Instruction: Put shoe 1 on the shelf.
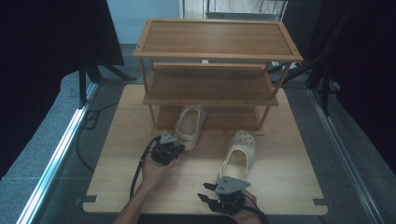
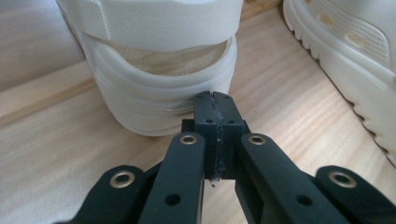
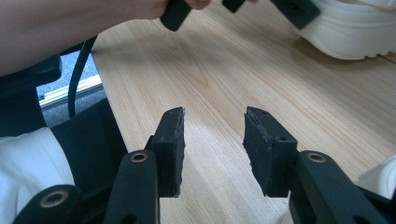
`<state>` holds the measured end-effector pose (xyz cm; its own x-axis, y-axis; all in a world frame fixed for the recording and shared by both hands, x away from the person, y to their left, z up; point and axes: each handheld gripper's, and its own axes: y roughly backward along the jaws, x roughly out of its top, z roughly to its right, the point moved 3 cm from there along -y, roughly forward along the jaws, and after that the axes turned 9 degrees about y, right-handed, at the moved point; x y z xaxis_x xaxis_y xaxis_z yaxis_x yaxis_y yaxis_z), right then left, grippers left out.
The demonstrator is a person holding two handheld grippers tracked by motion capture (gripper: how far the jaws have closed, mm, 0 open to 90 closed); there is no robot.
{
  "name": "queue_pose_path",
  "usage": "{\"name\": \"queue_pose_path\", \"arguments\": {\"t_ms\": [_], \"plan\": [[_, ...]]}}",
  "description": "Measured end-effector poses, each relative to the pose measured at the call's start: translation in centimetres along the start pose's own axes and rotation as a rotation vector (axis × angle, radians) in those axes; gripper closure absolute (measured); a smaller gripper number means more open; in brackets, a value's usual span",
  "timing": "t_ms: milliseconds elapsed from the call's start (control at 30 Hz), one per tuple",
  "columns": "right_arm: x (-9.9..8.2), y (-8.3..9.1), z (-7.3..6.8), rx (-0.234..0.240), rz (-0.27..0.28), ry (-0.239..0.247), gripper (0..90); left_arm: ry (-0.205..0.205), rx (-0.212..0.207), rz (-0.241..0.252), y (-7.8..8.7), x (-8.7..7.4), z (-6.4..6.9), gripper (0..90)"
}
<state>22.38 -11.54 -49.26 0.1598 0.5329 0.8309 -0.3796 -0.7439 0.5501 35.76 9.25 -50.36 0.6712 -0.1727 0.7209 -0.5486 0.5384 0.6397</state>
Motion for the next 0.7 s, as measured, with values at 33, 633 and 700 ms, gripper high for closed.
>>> {"name": "queue_pose_path", "arguments": {"t_ms": [33,633,700], "plan": [[0.0,0.0,0.0,0.000,0.001,0.001,58.6,0.003,0.009,0.012,-0.5,0.4,0.1,90.0],[0.0,0.2,0.0,-0.001,0.004,0.001,58.6,-0.061,0.044,-0.020,-5.0,3.7,2.2,90.0],[0.0,0.2,0.1,-0.002,0.005,0.001,58.6,-0.056,0.043,-0.016,-5.5,4.0,2.3,89.9]]}}
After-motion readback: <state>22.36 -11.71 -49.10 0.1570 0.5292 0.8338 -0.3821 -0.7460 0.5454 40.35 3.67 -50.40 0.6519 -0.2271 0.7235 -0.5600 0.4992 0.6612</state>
